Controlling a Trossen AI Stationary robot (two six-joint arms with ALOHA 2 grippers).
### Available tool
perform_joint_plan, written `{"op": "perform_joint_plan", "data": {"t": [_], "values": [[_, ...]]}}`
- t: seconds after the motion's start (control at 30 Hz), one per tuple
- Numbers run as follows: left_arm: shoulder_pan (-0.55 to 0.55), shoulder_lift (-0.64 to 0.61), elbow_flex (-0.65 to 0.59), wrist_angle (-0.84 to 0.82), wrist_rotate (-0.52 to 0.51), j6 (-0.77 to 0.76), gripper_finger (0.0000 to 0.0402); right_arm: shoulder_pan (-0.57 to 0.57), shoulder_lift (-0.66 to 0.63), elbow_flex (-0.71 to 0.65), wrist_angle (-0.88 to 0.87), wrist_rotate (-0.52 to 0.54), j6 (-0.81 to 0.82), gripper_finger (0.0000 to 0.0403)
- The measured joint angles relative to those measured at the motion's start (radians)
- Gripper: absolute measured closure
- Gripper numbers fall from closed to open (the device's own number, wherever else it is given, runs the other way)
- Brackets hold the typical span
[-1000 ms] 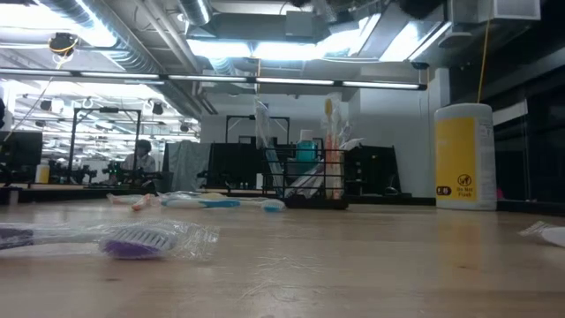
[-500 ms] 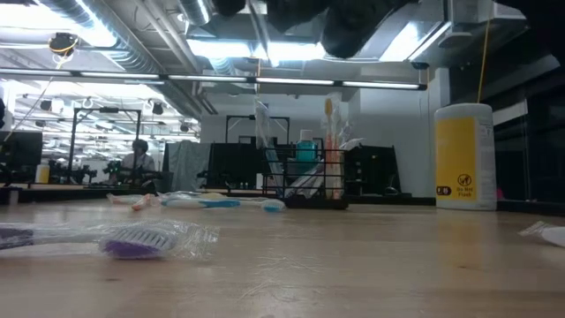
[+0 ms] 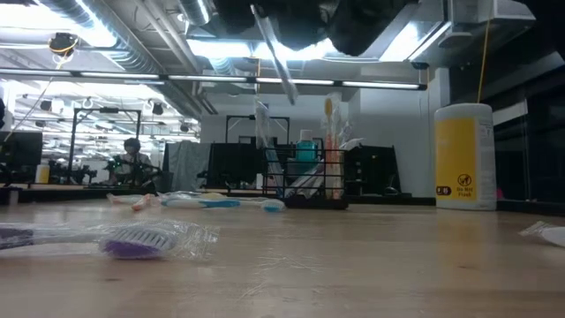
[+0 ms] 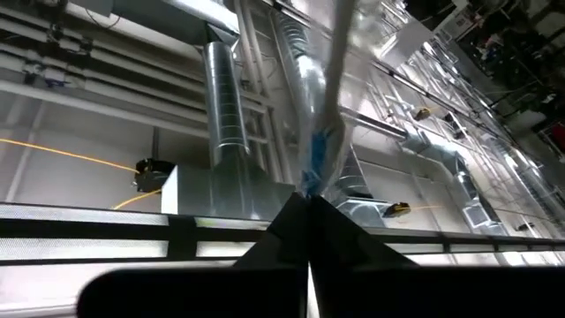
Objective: Pick & Place toothbrushing station
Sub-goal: Put the blue toothbrush into the black mesh organizer
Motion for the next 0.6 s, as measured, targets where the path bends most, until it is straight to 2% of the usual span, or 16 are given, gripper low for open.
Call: {"op": "perform_joint_plan", "data": {"t": [0.3, 0.5, 0.6], "values": [[0.000, 0.000, 0.000, -0.006, -0.035, 0.000, 0.0313, -0.074, 0.000, 0.005, 0.000, -0.072, 0.021, 0.0403], [0.000, 0.000, 0.000, -0.007, -0.065, 0.018, 0.0313, -0.050, 0.000, 0.006, -0.008, -0.075, 0.054, 0.0403], [0.000, 0.000, 0.000, -0.008, -0.081, 0.021, 0.0313, -0.026, 0.000, 0.006, -0.075, -0.063, 0.125, 0.0403]]}}
